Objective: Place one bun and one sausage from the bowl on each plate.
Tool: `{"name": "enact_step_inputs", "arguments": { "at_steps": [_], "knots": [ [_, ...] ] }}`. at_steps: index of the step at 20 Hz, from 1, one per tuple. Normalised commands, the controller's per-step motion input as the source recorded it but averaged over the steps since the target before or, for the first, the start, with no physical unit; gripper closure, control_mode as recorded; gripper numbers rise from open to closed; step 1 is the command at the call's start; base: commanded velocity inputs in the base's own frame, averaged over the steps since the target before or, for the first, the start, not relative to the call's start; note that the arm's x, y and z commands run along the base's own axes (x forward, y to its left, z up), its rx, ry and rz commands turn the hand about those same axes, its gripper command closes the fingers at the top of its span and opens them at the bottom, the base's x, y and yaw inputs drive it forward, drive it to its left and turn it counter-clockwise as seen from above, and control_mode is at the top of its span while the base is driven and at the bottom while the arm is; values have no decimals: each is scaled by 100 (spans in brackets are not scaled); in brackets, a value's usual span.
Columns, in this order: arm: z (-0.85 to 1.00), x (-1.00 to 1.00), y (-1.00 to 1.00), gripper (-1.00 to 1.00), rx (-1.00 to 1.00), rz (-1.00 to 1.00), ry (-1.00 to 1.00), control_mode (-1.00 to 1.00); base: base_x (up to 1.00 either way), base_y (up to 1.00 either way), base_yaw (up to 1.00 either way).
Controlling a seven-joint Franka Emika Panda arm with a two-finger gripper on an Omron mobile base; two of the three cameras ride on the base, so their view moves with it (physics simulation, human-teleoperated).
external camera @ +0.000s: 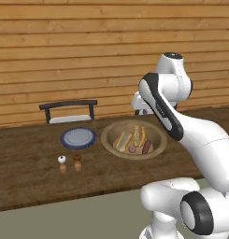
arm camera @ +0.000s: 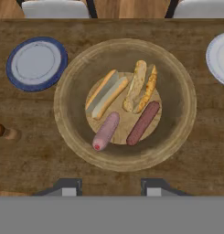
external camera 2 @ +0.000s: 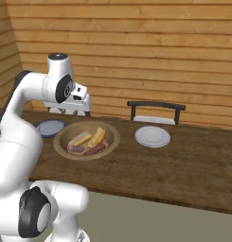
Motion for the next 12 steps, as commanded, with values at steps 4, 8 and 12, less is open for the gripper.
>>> {"name": "enact_step_inputs", "arguments": {
  "at_steps": [4, 8, 12],
  "knots": [
    [-1, 0, 0, -100, -1, 0, 1, -100, 0, 0, 0],
    [-39, 34, -22, -100, 0, 0, 3, -100, 0, 0, 0],
    [-95, 98, -69, -100, 0, 0, 4, -100, 0, 0, 0]
  ]
}}
